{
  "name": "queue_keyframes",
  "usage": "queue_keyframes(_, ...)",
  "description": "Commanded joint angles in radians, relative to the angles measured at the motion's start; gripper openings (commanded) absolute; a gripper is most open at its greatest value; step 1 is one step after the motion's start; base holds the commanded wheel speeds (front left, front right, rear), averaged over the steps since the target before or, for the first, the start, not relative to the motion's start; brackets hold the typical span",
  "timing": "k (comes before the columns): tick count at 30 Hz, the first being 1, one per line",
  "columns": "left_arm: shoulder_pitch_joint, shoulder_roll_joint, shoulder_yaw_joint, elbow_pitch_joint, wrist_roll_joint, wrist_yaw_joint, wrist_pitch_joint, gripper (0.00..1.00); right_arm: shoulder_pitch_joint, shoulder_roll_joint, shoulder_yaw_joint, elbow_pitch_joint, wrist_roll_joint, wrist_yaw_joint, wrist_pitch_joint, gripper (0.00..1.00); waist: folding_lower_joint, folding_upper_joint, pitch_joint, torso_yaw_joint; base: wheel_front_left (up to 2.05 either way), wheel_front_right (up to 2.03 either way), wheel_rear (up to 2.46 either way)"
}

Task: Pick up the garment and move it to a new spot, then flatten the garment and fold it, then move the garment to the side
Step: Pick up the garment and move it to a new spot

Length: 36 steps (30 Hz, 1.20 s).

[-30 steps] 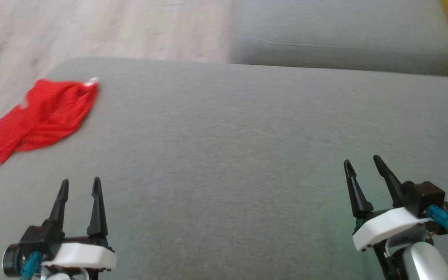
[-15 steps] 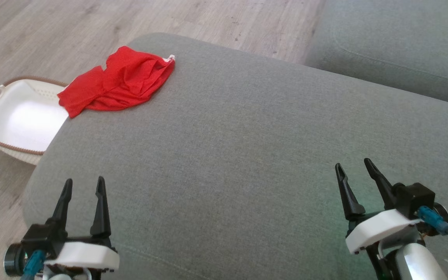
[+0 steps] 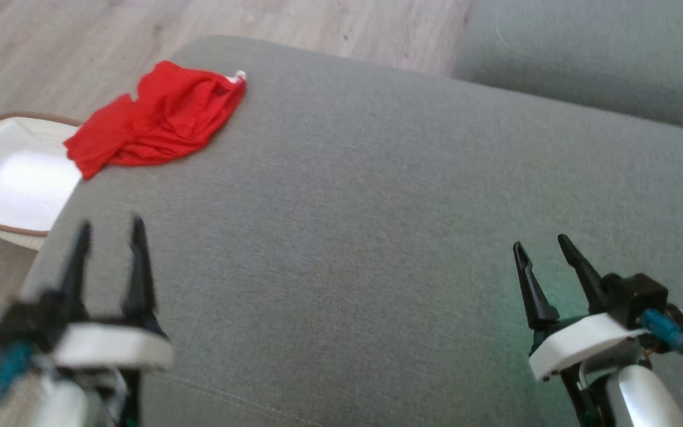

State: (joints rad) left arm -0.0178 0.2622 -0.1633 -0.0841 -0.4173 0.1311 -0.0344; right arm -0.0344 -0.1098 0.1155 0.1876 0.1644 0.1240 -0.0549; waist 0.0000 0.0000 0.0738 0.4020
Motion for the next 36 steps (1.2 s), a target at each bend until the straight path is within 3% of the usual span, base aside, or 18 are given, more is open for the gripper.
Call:
queue_keyframes(1,-0.106,0.052,0.063,-0.039,-0.008,-0.004,0.027,1.0,-0.059,-0.018,0.016,-0.047,-0.008,0.007,0.007,1.0,0.0,0.0,0.048,-0.037,0.0,0.0,0.0)
queue_keyframes(5,-0.204,0.1,0.113,-0.005,-0.044,-0.007,0.097,1.0,-0.083,-0.031,0.014,-0.074,-0.014,0.007,0.018,1.0,0.0,0.0,0.111,-0.076,0.0,0.0,0.0)
queue_keyframes(16,-0.504,0.273,0.298,0.233,-0.201,-0.024,0.281,1.0,-0.218,-0.096,0.046,-0.262,-0.042,0.007,0.08,1.0,0.0,0.0,0.462,-0.263,0.0,0.0,0.0)
queue_keyframes(22,-0.586,0.327,0.369,0.364,-0.263,-0.009,0.337,1.0,-0.247,-0.109,0.041,-0.367,-0.054,0.007,0.087,1.0,0.0,0.0,0.59,-0.352,0.0,0.0,0.0)
queue_keyframes(30,-0.616,0.381,0.416,0.478,-0.293,0.049,0.425,1.0,-0.231,-0.113,0.027,-0.466,-0.065,0.007,0.076,1.0,0.0,0.0,0.653,-0.425,0.0,0.0,0.0)
queue_keyframes(35,-0.594,0.359,0.419,0.536,-0.332,0.14,0.577,1.0,-0.206,-0.112,0.011,-0.487,-0.069,0.007,0.076,1.0,0.0,0.0,0.659,-0.433,0.0,0.0,0.0)
queue_keyframes(36,-0.586,0.356,0.414,0.539,-0.339,0.152,0.615,0.53,-0.203,-0.113,0.01,-0.487,-0.069,0.007,0.077,1.0,0.0,0.0,0.657,-0.433,0.0,0.0,0.0)
